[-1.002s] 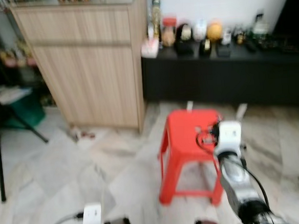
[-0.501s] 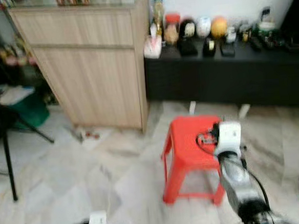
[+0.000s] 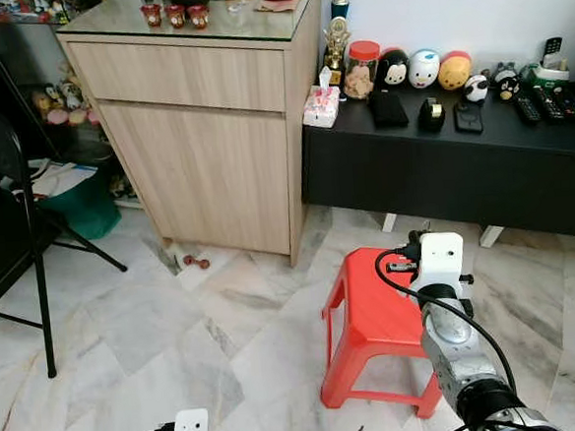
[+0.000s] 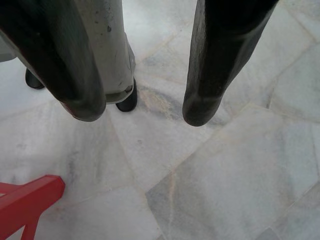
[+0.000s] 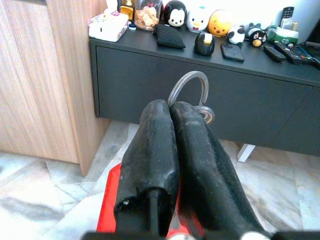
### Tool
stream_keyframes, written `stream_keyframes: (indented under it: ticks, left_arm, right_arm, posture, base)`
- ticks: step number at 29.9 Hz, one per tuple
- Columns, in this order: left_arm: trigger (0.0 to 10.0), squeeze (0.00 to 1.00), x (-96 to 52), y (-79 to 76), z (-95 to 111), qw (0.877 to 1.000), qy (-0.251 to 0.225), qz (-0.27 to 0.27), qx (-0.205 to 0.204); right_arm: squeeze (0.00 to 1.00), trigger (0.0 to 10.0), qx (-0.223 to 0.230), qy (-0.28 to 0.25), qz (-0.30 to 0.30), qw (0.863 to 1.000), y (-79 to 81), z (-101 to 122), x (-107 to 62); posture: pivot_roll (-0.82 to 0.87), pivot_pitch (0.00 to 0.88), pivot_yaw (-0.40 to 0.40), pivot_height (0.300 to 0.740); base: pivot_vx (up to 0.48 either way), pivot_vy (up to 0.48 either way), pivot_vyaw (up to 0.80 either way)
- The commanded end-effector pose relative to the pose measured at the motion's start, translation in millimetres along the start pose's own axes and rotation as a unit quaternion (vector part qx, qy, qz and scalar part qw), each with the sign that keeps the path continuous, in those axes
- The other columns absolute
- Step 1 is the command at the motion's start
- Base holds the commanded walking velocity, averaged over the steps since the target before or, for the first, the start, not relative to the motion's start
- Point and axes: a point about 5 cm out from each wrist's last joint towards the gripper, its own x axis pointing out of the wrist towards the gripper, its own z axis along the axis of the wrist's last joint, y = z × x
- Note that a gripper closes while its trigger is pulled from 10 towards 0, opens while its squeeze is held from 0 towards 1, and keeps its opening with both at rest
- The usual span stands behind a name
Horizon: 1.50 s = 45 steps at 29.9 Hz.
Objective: Hang keys on a hook
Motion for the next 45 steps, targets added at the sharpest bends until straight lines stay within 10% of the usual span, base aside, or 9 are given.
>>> stream_keyframes:
  ticks: [1,11,45]
  left_arm:
    - [10.0,0.0,-1.5,-1.3,-7.4,1.0,0.013,-0.004,0.007]
    - [10.0,0.0,-2.3,-2.4,-10.6,1.0,0.018,-0.008,0.013]
    - [10.0,0.0,-2.3,-3.8,-9.6,0.999,0.013,-0.017,0.025]
  right_arm:
    - [0.0,10.0,0.002,-0.01,-0.005,1.0,-1.6,4.2,1.5]
    - [0.0,10.0,0.107,0.077,-0.089,0.987,-21.0,-27.5,-12.2]
    - [0.0,10.0,0.109,0.067,-0.1,0.987,-26.4,-23.4,-14.0]
  posture:
    - [0.04,0.0,-0.054,0.74]
    - [0.03,0.0,-0.058,0.74]
    - [0.03,0.0,-0.065,0.74]
  base:
    - [0.0,0.0,0.0]
    - [0.0,0.0,0.0]
    - [0.0,0.0,-0.02]
